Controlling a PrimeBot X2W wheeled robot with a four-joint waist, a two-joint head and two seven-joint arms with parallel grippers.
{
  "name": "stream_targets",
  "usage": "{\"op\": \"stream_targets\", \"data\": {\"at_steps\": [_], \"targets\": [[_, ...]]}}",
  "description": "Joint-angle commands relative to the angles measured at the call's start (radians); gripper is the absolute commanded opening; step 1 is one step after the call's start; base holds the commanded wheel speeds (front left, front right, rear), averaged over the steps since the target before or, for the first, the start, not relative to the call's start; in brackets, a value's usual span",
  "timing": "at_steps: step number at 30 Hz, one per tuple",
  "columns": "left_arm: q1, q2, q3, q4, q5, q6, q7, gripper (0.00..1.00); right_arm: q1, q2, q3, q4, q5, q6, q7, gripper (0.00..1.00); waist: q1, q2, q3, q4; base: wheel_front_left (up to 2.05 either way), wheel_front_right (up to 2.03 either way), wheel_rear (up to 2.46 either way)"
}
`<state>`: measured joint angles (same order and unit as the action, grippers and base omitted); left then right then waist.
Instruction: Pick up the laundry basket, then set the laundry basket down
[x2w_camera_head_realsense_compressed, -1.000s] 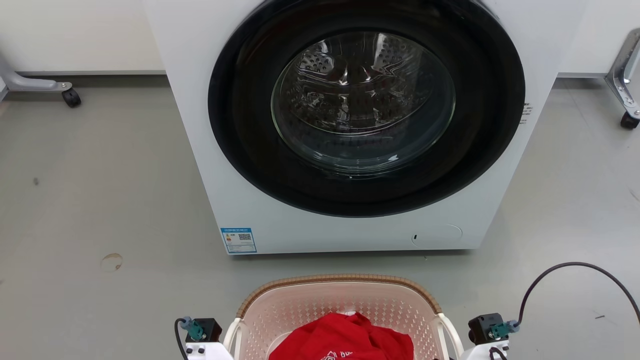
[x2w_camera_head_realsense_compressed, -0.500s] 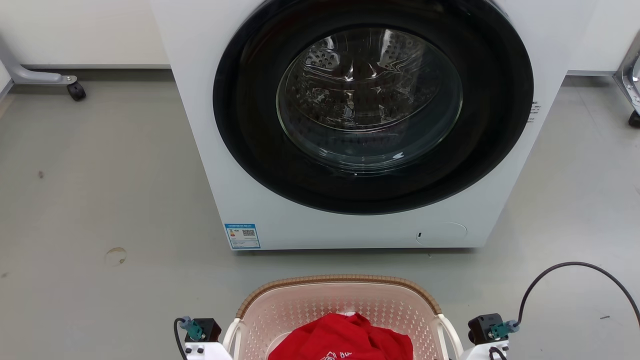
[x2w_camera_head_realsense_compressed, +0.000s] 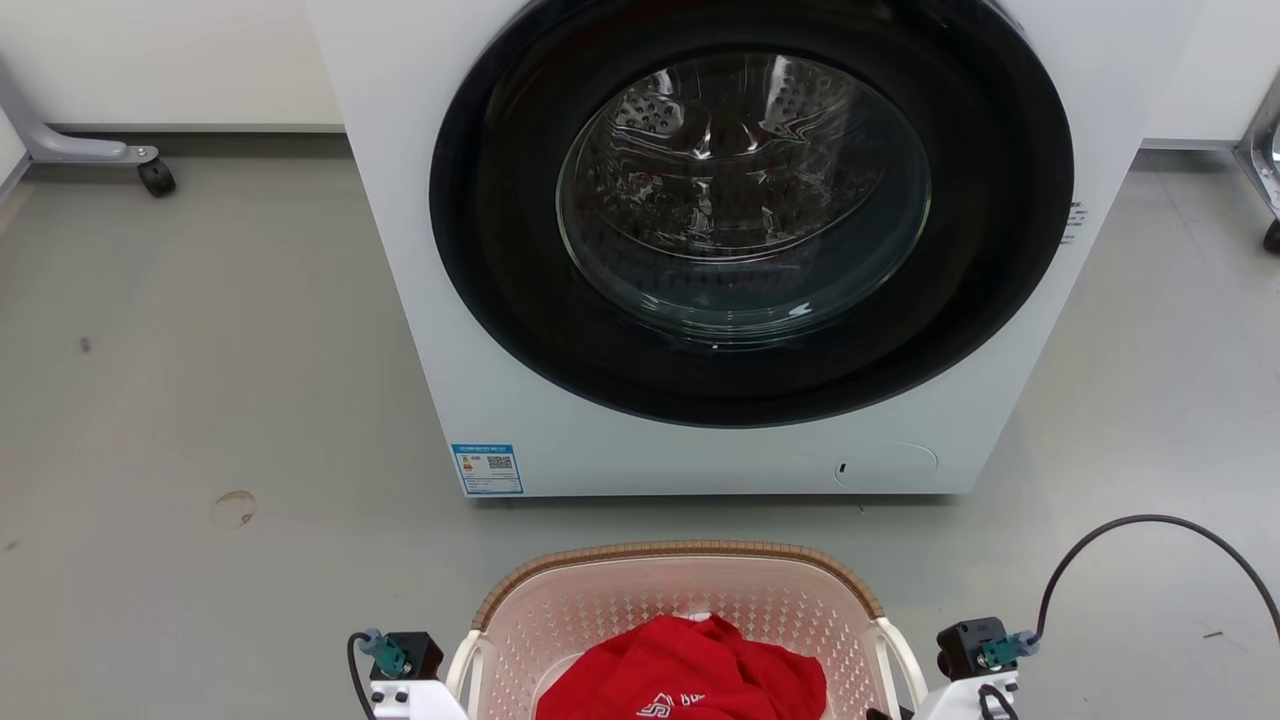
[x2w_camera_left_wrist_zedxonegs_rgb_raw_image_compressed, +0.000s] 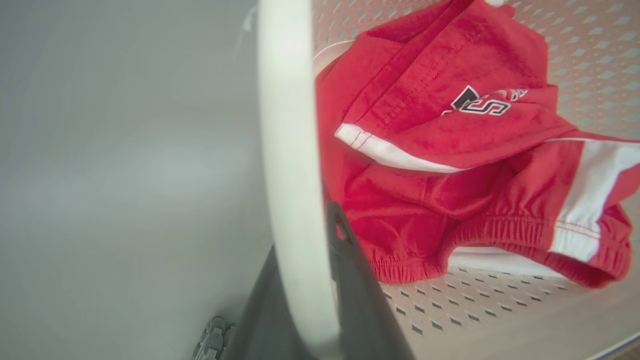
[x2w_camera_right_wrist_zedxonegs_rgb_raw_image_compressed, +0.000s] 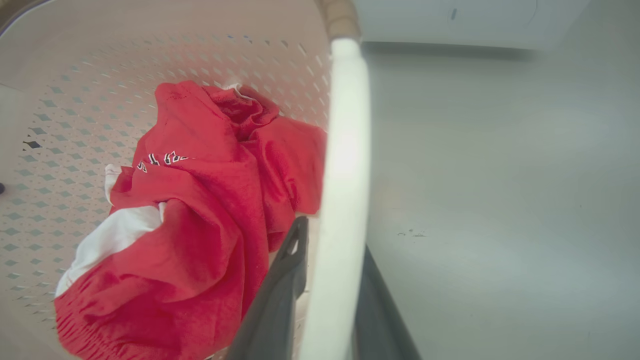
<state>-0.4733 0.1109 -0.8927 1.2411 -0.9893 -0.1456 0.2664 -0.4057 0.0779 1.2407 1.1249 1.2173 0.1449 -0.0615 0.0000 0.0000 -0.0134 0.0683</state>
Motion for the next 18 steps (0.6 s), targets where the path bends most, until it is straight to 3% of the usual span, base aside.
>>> {"op": "stream_targets", "data": {"at_steps": [1,18], "targets": [[-0.037,0.158,0.024,0.05,0.002,0.028,-0.008,0.0,-0.029,-0.128,-0.006,0.068,0.004,-0.014,-0.022,0.0,0.0,0.0,-0.001,-0.001,0.0,0.0,0.0],[-0.044,0.162,0.012,0.05,0.002,0.029,0.004,0.0,-0.038,-0.128,0.003,0.076,0.015,-0.014,-0.021,0.0,0.0,0.0,-0.008,-0.01,0.0,0.0,0.0]]}}
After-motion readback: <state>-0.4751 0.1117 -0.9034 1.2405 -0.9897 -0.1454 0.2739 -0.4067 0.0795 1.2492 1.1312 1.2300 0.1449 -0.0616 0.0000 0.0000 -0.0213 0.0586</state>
